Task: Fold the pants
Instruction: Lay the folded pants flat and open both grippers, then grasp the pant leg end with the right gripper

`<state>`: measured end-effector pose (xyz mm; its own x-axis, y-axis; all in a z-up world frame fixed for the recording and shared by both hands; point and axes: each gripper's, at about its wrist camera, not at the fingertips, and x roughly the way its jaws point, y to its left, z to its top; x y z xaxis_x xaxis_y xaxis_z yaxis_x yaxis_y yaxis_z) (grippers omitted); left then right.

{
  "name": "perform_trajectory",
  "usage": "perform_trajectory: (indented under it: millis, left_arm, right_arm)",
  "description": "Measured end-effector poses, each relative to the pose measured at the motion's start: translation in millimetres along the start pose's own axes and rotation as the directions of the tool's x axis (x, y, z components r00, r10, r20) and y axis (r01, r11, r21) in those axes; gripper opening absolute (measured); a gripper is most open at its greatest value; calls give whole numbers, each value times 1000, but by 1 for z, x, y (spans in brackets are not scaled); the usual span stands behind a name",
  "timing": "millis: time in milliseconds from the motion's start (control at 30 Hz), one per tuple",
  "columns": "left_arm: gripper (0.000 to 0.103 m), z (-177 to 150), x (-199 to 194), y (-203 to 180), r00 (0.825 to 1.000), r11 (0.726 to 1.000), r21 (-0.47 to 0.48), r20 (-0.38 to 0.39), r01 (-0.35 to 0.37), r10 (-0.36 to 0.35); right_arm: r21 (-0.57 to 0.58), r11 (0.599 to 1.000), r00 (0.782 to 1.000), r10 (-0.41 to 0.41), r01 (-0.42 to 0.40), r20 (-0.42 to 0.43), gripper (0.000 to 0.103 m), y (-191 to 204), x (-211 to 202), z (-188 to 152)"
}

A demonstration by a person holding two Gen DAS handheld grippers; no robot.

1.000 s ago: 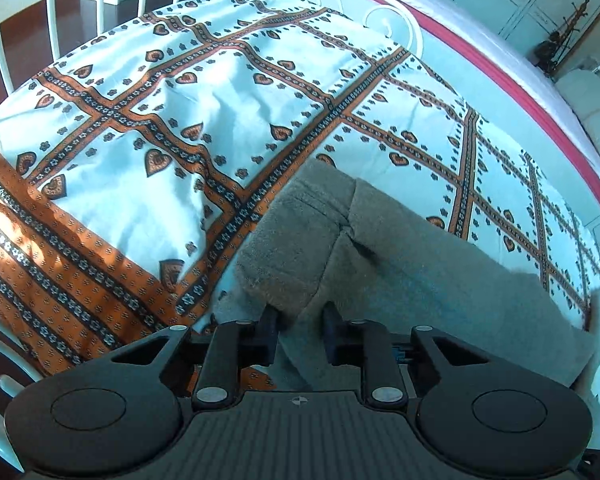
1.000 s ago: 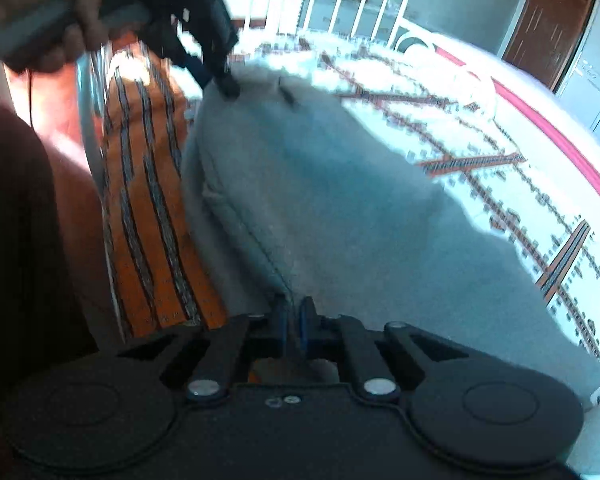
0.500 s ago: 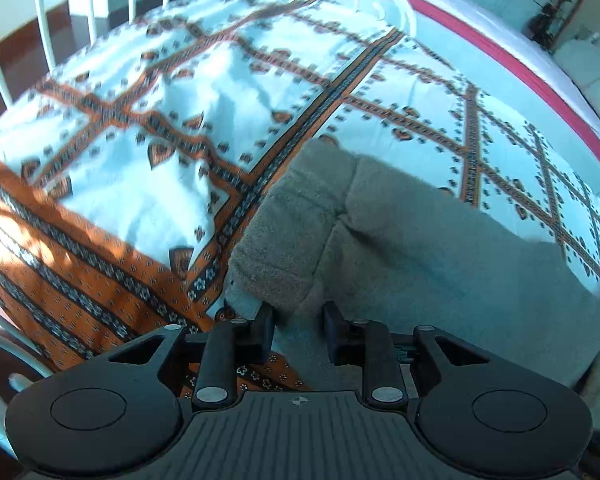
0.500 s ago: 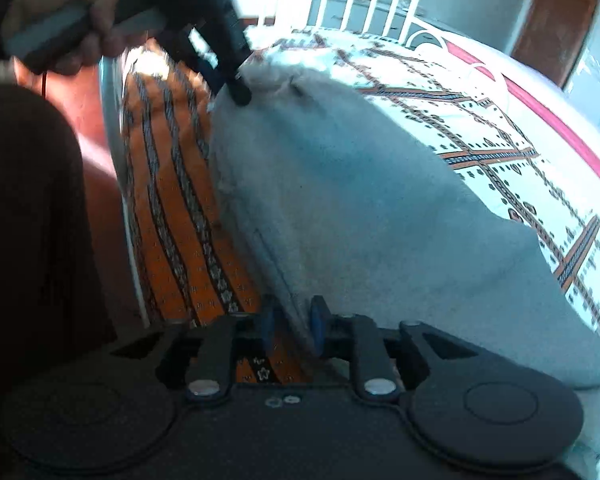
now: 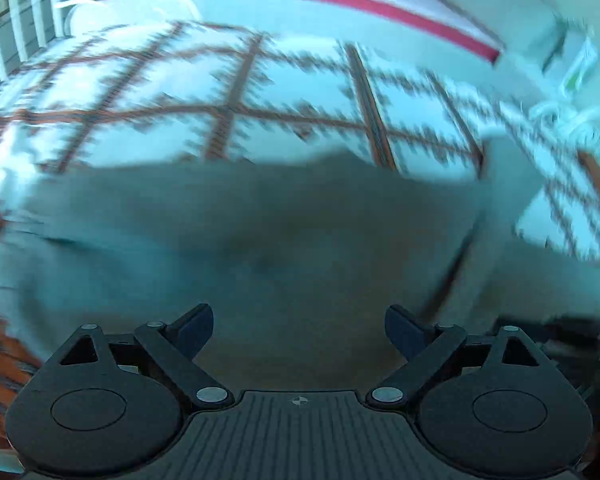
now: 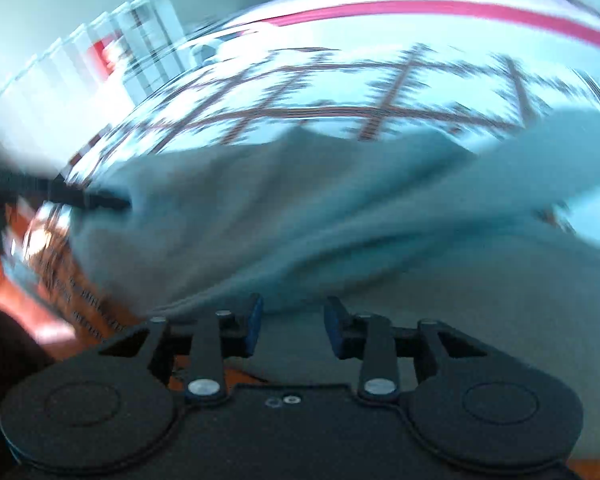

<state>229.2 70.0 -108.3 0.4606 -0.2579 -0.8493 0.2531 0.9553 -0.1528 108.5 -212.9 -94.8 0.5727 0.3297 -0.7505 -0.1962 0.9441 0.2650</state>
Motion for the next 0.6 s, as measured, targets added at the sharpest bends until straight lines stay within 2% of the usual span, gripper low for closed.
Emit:
perform_trajectory:
  millis: [133, 167, 233, 333, 400, 533, 600]
  left_arm:
    - [92, -14, 44, -30, 995, 996, 6, -45, -92, 92]
    - [95, -20, 56, -33, 993, 996, 8, -81, -89, 89]
    - [103, -25, 62, -43, 990, 993, 33, -70, -117, 119]
    - [103, -28, 60, -49, 990, 991, 33, -57, -131, 132]
    - [103, -28, 58, -48, 990, 991, 22, -54, -131, 132]
    - [103, -28, 59, -45, 991, 992, 19, -48, -124, 125]
    - [103, -27, 62, -44, 992, 993, 19, -45, -118, 119]
  right_arm:
    - [134, 991, 999, -27, 24, 24, 37, -39, -14, -5]
    - [148, 988, 999, -36, 32, 29, 47, -42, -15, -6]
    - [184, 982, 998, -47, 38, 46, 57, -52, -16, -8]
    - [280, 960, 997, -52, 33, 61, 57, -76, -15, -2]
    - [379, 925, 996, -35, 3, 78, 57, -91, -13, 10]
    - [563, 823, 995, 29, -77, 93, 56, -126, 8, 28]
    - [640, 760, 992, 63, -116, 105, 50, -140, 20, 30]
